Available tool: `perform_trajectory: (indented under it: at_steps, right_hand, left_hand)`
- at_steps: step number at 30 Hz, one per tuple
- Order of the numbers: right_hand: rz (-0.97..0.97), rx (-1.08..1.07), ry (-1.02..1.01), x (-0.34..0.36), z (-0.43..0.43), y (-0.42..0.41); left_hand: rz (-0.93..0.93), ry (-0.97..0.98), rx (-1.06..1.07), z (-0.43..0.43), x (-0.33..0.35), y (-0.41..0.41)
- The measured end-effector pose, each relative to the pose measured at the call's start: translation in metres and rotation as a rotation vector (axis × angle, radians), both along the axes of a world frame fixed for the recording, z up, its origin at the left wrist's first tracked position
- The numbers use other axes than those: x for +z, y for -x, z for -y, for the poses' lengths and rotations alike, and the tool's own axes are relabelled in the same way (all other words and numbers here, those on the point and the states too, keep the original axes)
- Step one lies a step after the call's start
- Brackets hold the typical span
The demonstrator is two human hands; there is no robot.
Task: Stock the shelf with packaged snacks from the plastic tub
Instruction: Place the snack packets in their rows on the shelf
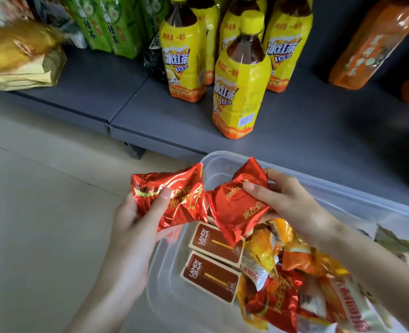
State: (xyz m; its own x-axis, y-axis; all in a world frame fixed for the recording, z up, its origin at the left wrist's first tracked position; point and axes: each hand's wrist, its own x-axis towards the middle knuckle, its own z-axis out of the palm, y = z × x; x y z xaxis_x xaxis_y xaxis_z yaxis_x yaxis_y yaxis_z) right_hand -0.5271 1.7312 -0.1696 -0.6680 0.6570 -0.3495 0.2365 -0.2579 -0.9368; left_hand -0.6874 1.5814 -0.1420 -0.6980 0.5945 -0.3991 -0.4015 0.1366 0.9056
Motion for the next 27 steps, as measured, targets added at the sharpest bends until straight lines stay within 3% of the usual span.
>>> perform_trajectory:
  at_steps: [6, 12, 18, 24, 27]
  right_hand:
    - [-0.098, 0.024, 0.230, 0.001, -0.005, -0.004]
    - [-0.212, 0.089, 0.141, -0.003, -0.005, -0.007]
    - [-0.186, 0.159, 0.166, -0.001, -0.010, -0.010]
    - [-0.107, -0.015, 0.055, 0.031, -0.002, 0.002]
    - [-0.092, -0.052, 0.143, 0.068, 0.010, 0.012]
  left_hand:
    - [0.030, -0.004, -0.007, -0.008, 0.000, -0.001]
    - [0.022, 0.004, -0.017, -0.012, -0.004, 0.004]
    - [-0.004, -0.031, 0.012, -0.022, 0.000, 0.008]
    - [0.018, -0.053, 0.031, -0.020, 0.026, 0.008]
    - [0.067, -0.039, 0.081, -0.009, 0.061, 0.009]
